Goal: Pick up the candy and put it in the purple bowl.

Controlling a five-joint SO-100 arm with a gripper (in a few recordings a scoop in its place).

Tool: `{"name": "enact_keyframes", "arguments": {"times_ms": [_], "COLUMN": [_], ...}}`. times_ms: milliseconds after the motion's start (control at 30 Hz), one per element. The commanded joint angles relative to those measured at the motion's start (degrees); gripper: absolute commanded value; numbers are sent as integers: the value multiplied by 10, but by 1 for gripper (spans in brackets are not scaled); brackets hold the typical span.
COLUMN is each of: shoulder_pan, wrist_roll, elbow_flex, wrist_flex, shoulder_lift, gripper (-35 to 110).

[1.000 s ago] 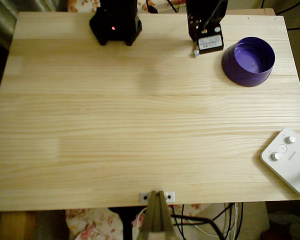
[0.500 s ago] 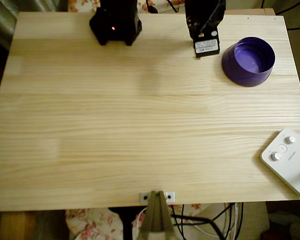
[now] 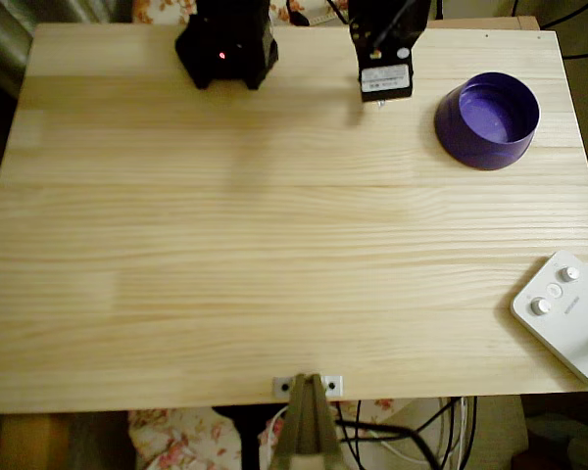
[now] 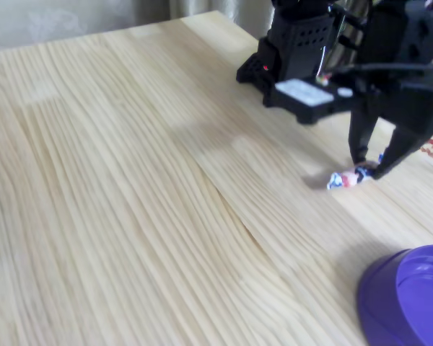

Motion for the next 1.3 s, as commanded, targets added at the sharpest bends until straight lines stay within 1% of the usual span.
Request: {"name": "enact_keyframes", "arguments": {"times_ms": [0, 167, 267, 400, 567, 1000, 1267], "shoulder_pan": [38, 82, 91, 91, 88, 60, 54], "wrist_roll": [32, -117, -183, -244, -336, -518, -590], "elbow_flex": [-4, -9, -24, -47, -51, -47, -47], "wrist_flex": [15, -11, -31, -52, -113, -308, -445], "shoulder_lift": [95, 130, 133, 124, 130, 93, 4], "gripper": [0, 0, 0, 0, 0, 0, 0]}}
